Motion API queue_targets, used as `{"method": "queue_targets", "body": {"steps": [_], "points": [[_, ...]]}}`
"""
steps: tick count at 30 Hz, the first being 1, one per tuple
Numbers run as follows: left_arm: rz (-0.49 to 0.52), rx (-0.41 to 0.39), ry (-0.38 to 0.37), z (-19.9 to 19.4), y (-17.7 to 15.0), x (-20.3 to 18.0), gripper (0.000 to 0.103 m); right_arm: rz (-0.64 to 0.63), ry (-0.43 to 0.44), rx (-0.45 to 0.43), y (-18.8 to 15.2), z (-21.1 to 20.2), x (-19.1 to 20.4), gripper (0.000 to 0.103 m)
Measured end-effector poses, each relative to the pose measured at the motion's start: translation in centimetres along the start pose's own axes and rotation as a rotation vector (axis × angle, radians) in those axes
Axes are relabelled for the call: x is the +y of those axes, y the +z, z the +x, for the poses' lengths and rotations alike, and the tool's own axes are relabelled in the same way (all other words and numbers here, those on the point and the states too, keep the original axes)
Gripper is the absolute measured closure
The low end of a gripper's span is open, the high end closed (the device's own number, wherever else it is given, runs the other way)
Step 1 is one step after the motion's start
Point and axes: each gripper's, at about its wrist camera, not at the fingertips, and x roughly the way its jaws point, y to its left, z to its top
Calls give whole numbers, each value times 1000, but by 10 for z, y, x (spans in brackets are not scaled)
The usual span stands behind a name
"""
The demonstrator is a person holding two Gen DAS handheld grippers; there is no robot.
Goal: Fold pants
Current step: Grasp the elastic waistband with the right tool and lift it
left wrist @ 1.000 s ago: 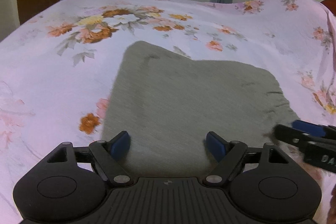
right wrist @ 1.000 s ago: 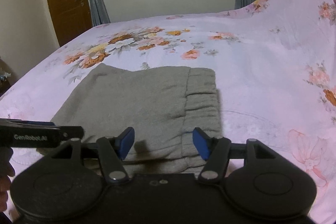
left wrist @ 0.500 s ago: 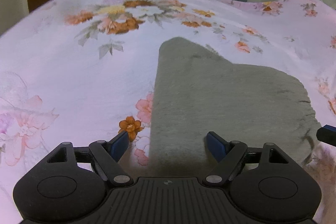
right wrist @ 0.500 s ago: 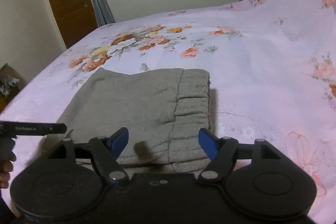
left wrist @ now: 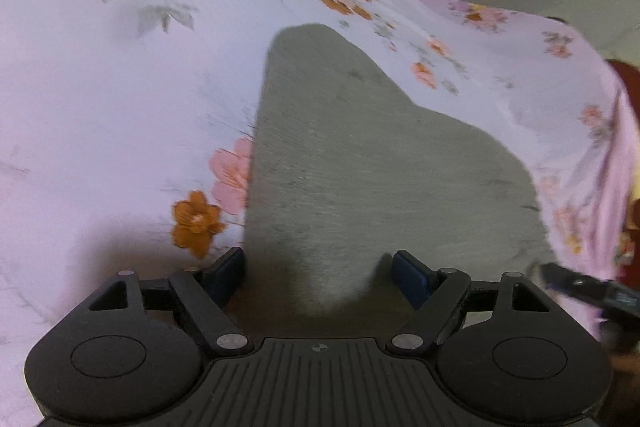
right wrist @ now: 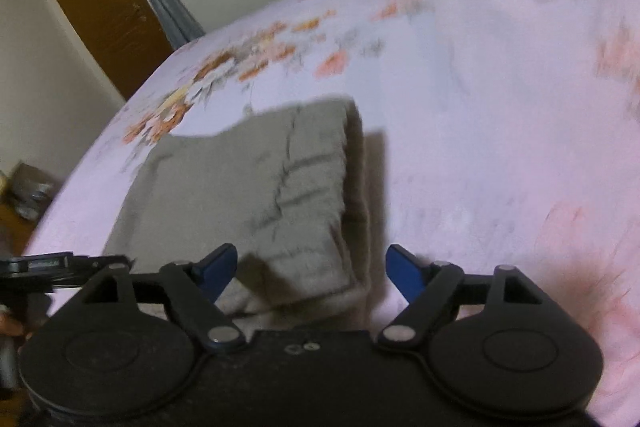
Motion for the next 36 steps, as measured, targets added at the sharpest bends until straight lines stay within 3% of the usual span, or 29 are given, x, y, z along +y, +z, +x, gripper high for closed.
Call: {"method": "queue_targets", "body": {"steps": [4,8,10,15,18,20,23,27,31,36], "points": [[-81,25,-115,6,3,15,24,151,147,76,1,12,-31,24],[-164,25,-193,15,0,27,39,245,270,122,-3,30,-51,26],[-176,27,-213,20,0,27,40,262,313,117,-4,39,-54,29],[-181,44,-260,38,2,16,40,284,394,111,0,58,-51,32],[-188,40,-270,46,4,6,40,235,362,93,-1,68,-36,41],[-160,34,-239,48,5,-3,42,219,328,71,-1,69,-28,46],[-105,27,-144,44,6,-15,58,204,273,47,-7,61,-18,49],[-18,11,-42,35,7,-34,61,142,193,23,-10,50,1,49],[72,-11,47,30,7,-59,65,143,181,6,-11,40,9,50],[143,-48,100,13,5,-71,72,132,197,-16,-17,16,16,50]]}}
